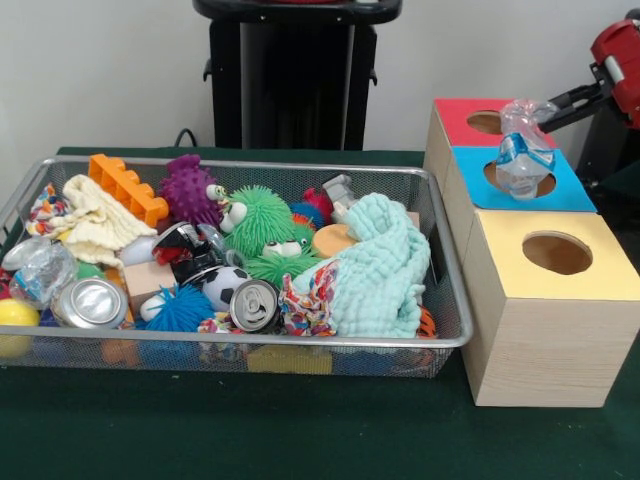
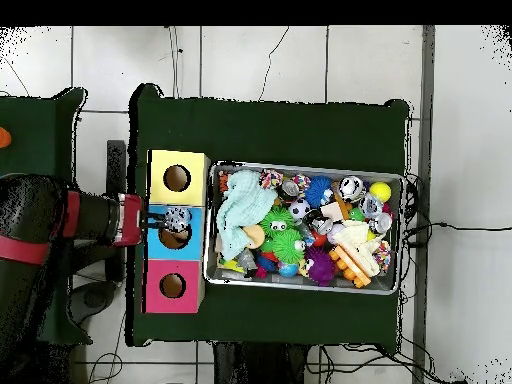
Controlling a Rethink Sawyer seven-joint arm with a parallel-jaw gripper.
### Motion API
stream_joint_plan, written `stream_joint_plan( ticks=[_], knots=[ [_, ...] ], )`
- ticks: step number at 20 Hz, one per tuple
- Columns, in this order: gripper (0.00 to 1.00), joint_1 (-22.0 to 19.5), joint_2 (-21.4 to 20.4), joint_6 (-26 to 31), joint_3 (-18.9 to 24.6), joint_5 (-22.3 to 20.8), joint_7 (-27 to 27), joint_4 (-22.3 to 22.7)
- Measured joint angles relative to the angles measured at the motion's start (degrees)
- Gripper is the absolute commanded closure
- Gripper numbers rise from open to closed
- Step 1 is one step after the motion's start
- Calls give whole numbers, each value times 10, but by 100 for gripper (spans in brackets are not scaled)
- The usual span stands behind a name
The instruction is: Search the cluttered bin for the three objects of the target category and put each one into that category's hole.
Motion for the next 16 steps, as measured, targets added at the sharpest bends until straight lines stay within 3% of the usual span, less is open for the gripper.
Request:
stream_joint_plan(
  ticks=[16],
  knots=[
    [100,19,-5,1,0,11,0,0]
  ],
)
